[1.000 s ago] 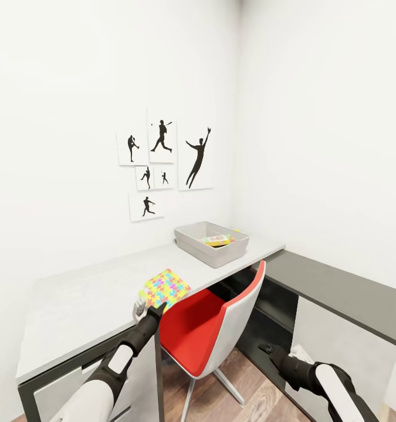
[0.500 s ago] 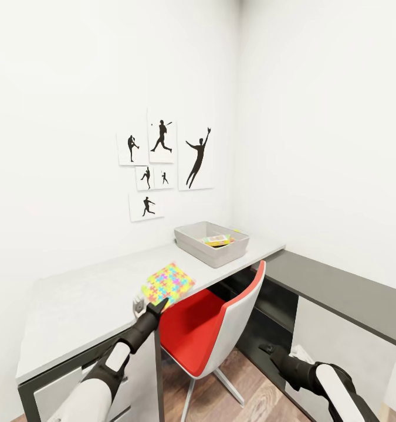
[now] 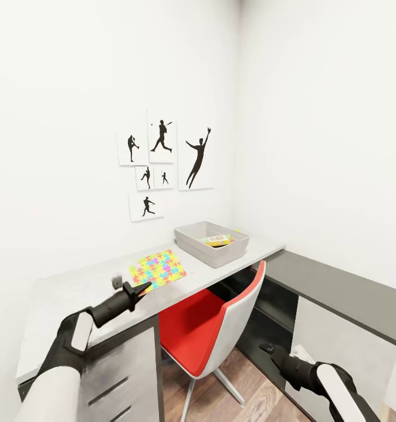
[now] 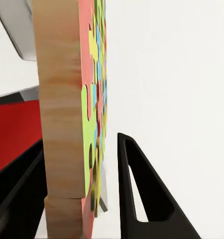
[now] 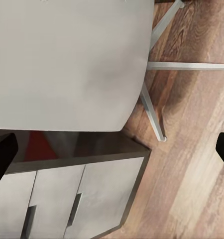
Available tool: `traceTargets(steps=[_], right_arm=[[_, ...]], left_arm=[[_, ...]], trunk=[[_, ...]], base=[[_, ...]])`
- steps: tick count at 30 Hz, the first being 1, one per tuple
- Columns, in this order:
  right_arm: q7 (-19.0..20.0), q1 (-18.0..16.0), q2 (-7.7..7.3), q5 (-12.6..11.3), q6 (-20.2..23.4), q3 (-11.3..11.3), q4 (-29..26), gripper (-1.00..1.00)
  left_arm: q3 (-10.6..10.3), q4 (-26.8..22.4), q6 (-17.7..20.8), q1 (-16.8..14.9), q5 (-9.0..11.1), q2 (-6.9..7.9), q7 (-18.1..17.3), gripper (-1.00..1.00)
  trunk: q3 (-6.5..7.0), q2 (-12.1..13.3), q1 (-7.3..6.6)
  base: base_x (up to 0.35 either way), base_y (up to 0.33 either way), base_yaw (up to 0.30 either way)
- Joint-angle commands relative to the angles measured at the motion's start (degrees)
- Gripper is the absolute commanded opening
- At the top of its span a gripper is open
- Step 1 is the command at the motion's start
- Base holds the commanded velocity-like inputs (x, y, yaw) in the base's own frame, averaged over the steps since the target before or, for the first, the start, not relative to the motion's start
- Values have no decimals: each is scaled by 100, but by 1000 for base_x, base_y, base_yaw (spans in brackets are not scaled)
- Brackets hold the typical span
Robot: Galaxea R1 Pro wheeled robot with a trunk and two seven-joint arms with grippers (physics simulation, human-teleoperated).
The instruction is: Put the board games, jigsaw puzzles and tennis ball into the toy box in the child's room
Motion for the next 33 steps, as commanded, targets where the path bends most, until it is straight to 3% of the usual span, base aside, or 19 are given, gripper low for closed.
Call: traceTargets(steps=[1,4,7,9,10,12,14,15,16,17,19,24,28,30,31,33], right_arm=[[-52,-3,-2,-65,19,-4,-7,100],[-52,-2,-4,-71,20,-4,-7,100],[-52,-3,-15,-84,26,-4,-7,100],[-52,-2,-16,-89,28,-4,-7,100],[-52,-2,-16,-90,28,-4,-7,100],[-52,-2,-19,-91,29,-8,-7,100],[-52,-2,-23,-92,29,-11,-7,100],[-52,-2,-25,-92,29,-11,-7,100],[-52,-2,-29,-92,26,-12,-7,100],[-52,-2,-30,-87,27,-8,-7,100],[-52,-2,-31,-79,28,-6,-7,100],[-52,-2,-33,-87,25,-17,-23,100],[-52,4,-39,-94,32,-74,-77,100],[-52,10,-41,-101,40,-215,-92,100],[-52,32,-59,-114,67,-487,-103,100],[-30,42,-63,-110,83,-543,-108,100]], left_arm=[[17,-54,170,-5,-24,102,-26,-100],[16,-107,399,-8,-15,299,-31,-100],[16,-132,611,-17,4,604,-66,-100],[-63,-137,691,-27,11,875,-301,-100],[-120,-137,694,-29,13,926,-374,-100],[-478,-134,694,-35,16,1135,-738,-100],[-1002,-125,694,-43,17,1321,-1198,-100],[-1151,-123,694,-47,17,1356,-1316,-100],[-1693,-120,694,-63,6,1465,-1758,-100],[-1986,-119,694,-68,-7,1545,-2017,-100],[-2210,-120,694,-68,-14,1647,-2252,-100],[-2343,-126,694,-69,-15,1840,-2604,-100],[-2362,-152,694,-71,-24,1901,-2745,-100],[-2365,-187,694,-70,-25,1918,-2802,-100],[-2362,-209,694,-73,-28,1924,-2878,-100],[-2366,-212,694,-73,-30,1925,-2888,-100]], trunk=[[-7,-4,0],[-7,-4,0],[-7,-4,0],[-7,-4,0],[-7,-4,0],[-7,-4,0],[-7,-4,0],[-7,-4,0],[-7,-4,0],[-7,-4,0],[-7,-4,0],[-7,-4,0],[-7,-4,0],[-7,-4,0],[11,36,-22],[47,116,-66]], base=[[0,0,0],[0,0,0],[0,0,0],[0,0,0],[0,0,0],[0,0,0],[0,0,0],[0,0,0],[0,0,0],[0,0,0],[0,0,0],[0,0,0],[0,0,0],[0,0,0],[0,0,0],[0,0,0]])
